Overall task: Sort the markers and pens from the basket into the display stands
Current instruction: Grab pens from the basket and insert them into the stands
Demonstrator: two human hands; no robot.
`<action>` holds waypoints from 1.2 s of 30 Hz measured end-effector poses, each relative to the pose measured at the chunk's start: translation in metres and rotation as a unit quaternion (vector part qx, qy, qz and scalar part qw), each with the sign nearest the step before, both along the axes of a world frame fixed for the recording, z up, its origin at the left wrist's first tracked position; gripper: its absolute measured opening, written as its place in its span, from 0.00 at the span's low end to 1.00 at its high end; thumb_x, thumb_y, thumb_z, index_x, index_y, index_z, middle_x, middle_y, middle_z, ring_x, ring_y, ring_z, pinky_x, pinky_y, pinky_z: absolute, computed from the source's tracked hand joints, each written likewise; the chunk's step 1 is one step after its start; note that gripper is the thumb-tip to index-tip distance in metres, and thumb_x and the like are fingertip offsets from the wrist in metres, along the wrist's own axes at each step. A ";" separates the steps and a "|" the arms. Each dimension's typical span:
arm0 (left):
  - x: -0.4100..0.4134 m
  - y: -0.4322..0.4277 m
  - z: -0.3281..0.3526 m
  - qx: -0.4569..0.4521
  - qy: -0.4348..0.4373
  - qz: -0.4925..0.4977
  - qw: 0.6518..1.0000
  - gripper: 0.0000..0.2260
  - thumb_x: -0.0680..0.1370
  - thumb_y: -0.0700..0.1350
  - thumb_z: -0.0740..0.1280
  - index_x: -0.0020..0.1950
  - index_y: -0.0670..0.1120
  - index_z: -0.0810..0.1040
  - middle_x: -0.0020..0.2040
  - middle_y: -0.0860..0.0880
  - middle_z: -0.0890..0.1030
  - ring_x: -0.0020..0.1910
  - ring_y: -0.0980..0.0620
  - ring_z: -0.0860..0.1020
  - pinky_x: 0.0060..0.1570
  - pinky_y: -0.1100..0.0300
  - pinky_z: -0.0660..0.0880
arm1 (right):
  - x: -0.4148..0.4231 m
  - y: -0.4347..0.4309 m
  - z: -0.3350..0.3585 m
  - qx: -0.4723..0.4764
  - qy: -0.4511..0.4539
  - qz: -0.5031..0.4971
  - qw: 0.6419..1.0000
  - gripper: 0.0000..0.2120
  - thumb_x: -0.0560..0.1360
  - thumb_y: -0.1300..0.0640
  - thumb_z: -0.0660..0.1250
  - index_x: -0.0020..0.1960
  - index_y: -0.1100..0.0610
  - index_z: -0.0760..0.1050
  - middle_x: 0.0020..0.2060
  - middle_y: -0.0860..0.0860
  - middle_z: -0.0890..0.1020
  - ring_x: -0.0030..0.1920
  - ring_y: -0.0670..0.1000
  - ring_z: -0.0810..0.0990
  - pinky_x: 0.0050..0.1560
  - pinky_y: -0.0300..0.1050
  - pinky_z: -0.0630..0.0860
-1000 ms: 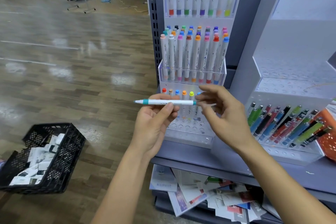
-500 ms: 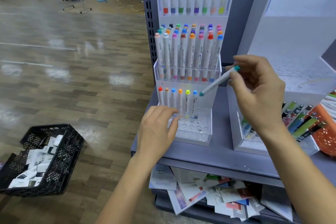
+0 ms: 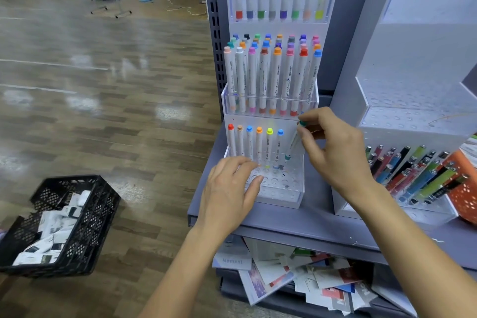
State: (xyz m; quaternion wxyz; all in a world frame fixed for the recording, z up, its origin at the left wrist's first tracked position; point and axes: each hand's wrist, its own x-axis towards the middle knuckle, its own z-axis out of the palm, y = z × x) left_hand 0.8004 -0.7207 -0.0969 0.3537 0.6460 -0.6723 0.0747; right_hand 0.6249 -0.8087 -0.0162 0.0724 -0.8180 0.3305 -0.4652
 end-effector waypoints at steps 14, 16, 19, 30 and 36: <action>0.000 0.000 -0.003 -0.011 0.001 -0.005 1.000 0.14 0.78 0.51 0.62 0.55 0.44 0.80 0.52 0.49 0.80 0.53 0.50 0.76 0.54 0.53 0.75 | 0.016 -0.001 -0.016 0.021 0.022 -0.030 0.999 0.05 0.73 0.61 0.71 0.47 0.60 0.76 0.37 0.51 0.80 0.35 0.52 0.78 0.38 0.52 0.78; 0.000 0.000 -0.003 -0.013 0.002 -0.004 1.000 0.14 0.78 0.51 0.61 0.55 0.44 0.80 0.52 0.49 0.80 0.53 0.50 0.76 0.54 0.53 0.75 | 0.016 -0.001 -0.016 0.028 0.019 -0.031 0.999 0.05 0.73 0.61 0.70 0.47 0.60 0.76 0.37 0.51 0.80 0.36 0.52 0.79 0.38 0.52 0.78; 0.000 0.000 -0.003 -0.014 0.004 -0.006 1.000 0.14 0.78 0.51 0.61 0.55 0.44 0.80 0.52 0.49 0.80 0.53 0.50 0.76 0.54 0.53 0.75 | 0.015 -0.001 -0.018 0.050 0.030 -0.035 0.998 0.04 0.74 0.62 0.69 0.48 0.60 0.76 0.38 0.52 0.82 0.38 0.53 0.80 0.41 0.53 0.78; 0.001 0.003 -0.001 0.005 -0.002 -0.011 1.000 0.15 0.78 0.50 0.60 0.54 0.44 0.81 0.52 0.48 0.80 0.52 0.48 0.77 0.52 0.53 0.75 | 0.027 0.007 -0.036 0.025 -0.006 -0.123 0.992 0.06 0.72 0.66 0.70 0.48 0.61 0.78 0.41 0.55 0.79 0.39 0.55 0.79 0.40 0.49 0.77; 0.008 0.004 0.017 0.071 0.061 -0.049 0.994 0.18 0.77 0.54 0.58 0.57 0.45 0.79 0.54 0.50 0.80 0.54 0.50 0.76 0.56 0.62 0.69 | 0.017 0.030 -0.034 0.146 -0.126 -0.112 0.975 0.15 0.76 0.62 0.67 0.62 0.56 0.75 0.47 0.48 0.81 0.45 0.41 0.79 0.48 0.31 0.74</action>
